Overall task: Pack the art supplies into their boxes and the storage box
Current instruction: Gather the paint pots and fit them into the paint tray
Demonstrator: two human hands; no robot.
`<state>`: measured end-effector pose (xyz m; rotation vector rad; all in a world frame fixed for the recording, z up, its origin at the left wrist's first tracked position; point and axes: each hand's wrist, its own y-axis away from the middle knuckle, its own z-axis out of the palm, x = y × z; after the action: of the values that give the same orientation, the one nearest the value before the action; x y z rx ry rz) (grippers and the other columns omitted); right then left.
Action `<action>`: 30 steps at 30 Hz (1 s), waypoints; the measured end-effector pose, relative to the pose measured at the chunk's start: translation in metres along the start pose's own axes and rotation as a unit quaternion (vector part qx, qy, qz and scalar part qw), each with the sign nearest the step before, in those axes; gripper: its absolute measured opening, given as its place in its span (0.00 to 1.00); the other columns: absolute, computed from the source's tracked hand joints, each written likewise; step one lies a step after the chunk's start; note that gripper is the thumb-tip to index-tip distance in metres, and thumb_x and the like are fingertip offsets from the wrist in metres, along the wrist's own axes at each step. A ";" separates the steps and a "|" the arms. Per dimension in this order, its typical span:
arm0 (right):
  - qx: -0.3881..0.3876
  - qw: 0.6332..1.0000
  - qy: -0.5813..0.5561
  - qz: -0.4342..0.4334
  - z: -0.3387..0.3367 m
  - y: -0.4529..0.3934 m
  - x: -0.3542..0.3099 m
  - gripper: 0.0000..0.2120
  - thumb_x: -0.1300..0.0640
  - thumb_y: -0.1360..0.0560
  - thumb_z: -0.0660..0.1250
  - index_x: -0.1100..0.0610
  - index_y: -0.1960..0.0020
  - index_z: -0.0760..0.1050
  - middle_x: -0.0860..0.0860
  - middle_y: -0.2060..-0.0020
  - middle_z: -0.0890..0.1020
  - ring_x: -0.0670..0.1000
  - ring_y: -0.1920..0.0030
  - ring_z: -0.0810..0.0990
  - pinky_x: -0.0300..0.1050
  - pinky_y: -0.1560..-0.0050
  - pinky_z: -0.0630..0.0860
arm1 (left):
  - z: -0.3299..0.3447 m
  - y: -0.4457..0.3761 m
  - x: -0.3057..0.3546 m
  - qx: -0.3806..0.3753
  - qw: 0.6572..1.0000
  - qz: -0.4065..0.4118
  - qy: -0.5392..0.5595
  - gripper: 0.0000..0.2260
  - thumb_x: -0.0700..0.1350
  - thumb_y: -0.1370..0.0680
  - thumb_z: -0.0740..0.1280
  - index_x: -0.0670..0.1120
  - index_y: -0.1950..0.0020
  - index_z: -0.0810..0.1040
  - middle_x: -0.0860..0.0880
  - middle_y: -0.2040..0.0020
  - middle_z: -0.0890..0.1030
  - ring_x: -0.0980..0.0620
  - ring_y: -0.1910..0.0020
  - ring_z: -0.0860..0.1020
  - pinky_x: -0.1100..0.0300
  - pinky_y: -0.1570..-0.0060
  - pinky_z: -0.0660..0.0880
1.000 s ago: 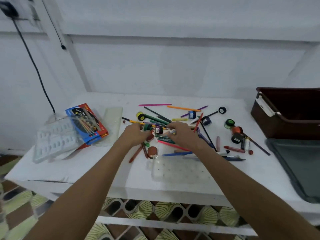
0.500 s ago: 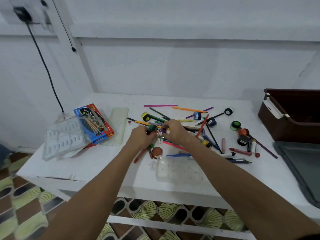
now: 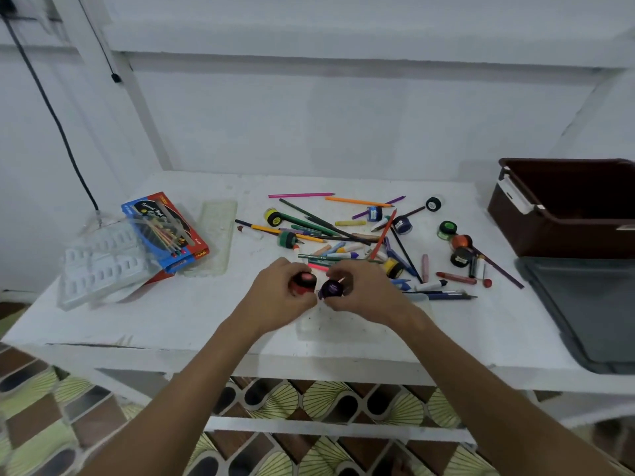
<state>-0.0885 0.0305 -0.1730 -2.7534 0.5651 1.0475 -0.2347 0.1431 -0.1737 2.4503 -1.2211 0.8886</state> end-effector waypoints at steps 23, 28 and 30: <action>0.121 0.992 0.000 -0.020 0.047 0.026 0.016 0.15 0.60 0.27 0.71 0.57 0.40 0.78 0.50 0.47 0.74 0.44 0.51 0.72 0.28 0.47 0.70 | 0.029 0.005 -0.012 0.005 0.991 0.050 -0.123 0.15 0.48 0.26 0.70 0.50 0.40 0.76 0.50 0.45 0.75 0.49 0.47 0.74 0.52 0.47 0.76; 0.157 0.987 -0.016 -0.017 0.051 0.026 0.016 0.13 0.62 0.29 0.72 0.58 0.45 0.80 0.50 0.48 0.75 0.44 0.51 0.72 0.28 0.48 0.72 | 0.030 0.008 -0.010 0.034 0.994 0.035 -0.101 0.14 0.49 0.27 0.71 0.49 0.43 0.76 0.50 0.47 0.75 0.51 0.49 0.74 0.54 0.49 0.75; 0.159 0.987 -0.029 -0.001 0.051 0.026 0.018 0.14 0.62 0.29 0.72 0.57 0.45 0.80 0.50 0.48 0.75 0.44 0.50 0.72 0.22 0.49 0.68 | 0.028 0.008 -0.009 0.040 0.994 0.039 -0.098 0.12 0.49 0.27 0.72 0.49 0.47 0.76 0.52 0.51 0.73 0.52 0.52 0.73 0.60 0.52 0.73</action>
<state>-0.1173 0.0144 -0.2233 -2.4389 0.6563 0.9414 -0.2338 0.1301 -0.2011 2.6214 -1.3797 0.7451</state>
